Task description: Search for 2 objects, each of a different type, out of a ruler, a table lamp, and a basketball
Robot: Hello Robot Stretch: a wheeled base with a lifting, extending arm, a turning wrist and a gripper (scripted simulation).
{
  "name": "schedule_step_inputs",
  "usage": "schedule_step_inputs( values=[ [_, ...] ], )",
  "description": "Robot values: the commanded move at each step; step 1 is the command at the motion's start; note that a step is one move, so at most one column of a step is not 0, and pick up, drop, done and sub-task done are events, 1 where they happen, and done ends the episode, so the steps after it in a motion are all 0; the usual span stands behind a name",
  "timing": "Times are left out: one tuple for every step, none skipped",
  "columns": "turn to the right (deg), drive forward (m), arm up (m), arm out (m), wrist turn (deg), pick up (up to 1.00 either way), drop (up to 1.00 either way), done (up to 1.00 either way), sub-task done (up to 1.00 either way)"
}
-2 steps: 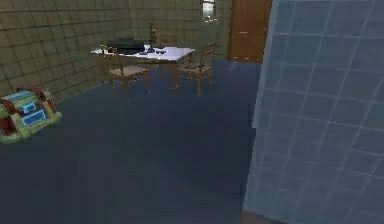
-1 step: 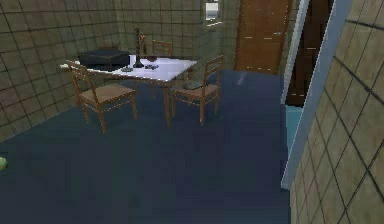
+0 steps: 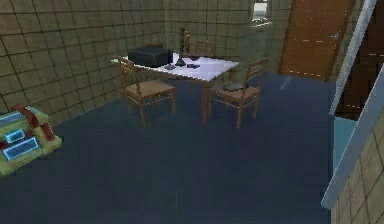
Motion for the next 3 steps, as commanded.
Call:
schedule_step_inputs(
  values=[
    [0.0, 0.1, 0.0, 0.0, 0.0, 0.0, 0.0, 0.0, 0.0],
    [24.0, 0.0, 0.0, 0.0, 0.0, 0.0, 0.0, 0.0, 0.0],
    [0.0, 1.0, 0.0, 0.0, 0.0, 0.0, 0.0, 0.0, 0.0]
  ],
)
